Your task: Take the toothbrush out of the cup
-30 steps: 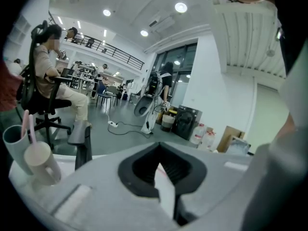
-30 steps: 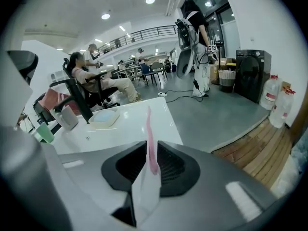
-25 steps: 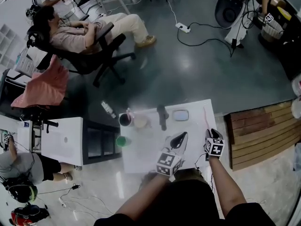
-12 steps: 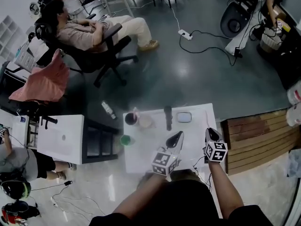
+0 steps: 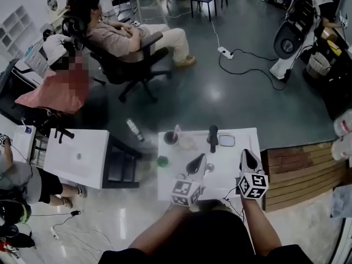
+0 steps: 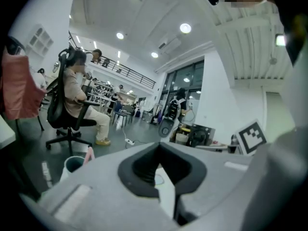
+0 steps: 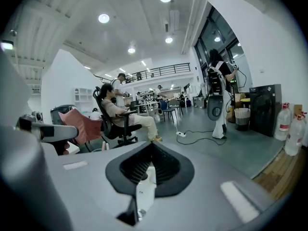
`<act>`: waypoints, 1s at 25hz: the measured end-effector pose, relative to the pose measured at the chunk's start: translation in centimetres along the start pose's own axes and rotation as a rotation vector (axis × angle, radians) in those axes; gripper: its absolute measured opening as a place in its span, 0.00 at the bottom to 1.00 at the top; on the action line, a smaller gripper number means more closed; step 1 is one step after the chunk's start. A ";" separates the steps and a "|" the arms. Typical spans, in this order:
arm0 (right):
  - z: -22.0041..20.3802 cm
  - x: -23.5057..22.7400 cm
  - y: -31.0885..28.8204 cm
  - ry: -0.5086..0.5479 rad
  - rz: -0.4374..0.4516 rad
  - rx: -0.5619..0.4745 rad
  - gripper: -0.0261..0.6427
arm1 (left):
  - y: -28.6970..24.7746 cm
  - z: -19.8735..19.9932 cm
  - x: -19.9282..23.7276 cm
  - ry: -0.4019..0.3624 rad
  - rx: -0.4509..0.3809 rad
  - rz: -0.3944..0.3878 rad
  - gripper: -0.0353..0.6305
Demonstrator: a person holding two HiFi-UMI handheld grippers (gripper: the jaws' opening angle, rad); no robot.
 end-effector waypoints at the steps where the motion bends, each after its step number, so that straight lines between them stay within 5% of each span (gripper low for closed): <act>1: 0.8 1.0 0.2 0.007 0.004 -0.010 0.04 | 1.0 0.9 0.5 0.000 -0.016 0.013 0.06; 16: 6.3 20.5 -3.8 0.121 0.247 -0.028 0.04 | 16.2 8.4 11.0 -0.031 -0.147 0.171 0.06; 25: 5.7 28.0 -11.2 0.185 0.311 0.025 0.06 | 19.1 10.4 16.5 -0.051 -0.144 0.199 0.06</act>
Point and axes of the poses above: the fingertips, and each gripper's own axes: y backward along the fingers, x to its left, z out of its top, the point moved 2 cm from there along y, backward along the fingers, and after that the axes turned 15 degrees about y, right-handed, at the moved point
